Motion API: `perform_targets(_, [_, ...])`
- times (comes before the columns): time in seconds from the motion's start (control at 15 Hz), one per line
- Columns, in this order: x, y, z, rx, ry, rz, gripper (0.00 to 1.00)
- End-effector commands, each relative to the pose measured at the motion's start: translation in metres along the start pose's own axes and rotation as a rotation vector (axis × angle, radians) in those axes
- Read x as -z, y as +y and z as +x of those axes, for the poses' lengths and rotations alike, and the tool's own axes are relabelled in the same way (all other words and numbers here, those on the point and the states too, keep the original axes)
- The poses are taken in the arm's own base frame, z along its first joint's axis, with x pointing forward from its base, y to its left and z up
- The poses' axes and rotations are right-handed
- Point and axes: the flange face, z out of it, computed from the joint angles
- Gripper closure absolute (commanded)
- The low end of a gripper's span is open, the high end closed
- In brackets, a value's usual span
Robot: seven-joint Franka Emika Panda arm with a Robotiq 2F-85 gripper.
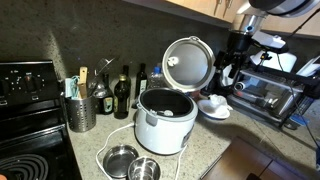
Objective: Close the lid on the rice cooker
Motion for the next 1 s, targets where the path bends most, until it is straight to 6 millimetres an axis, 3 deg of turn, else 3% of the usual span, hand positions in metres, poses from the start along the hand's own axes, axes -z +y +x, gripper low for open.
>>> perform_targets(0.0, [0.017, 0.016, 0.041, 0.110, 0.030, -0.055, 0.00])
perform_targets(0.47, [0.041, 0.024, 0.085, 0.258, 0.109, -0.126, 0.00])
perform_targets(0.93, [0.050, 0.033, 0.096, 0.343, 0.119, -0.131, 0.00])
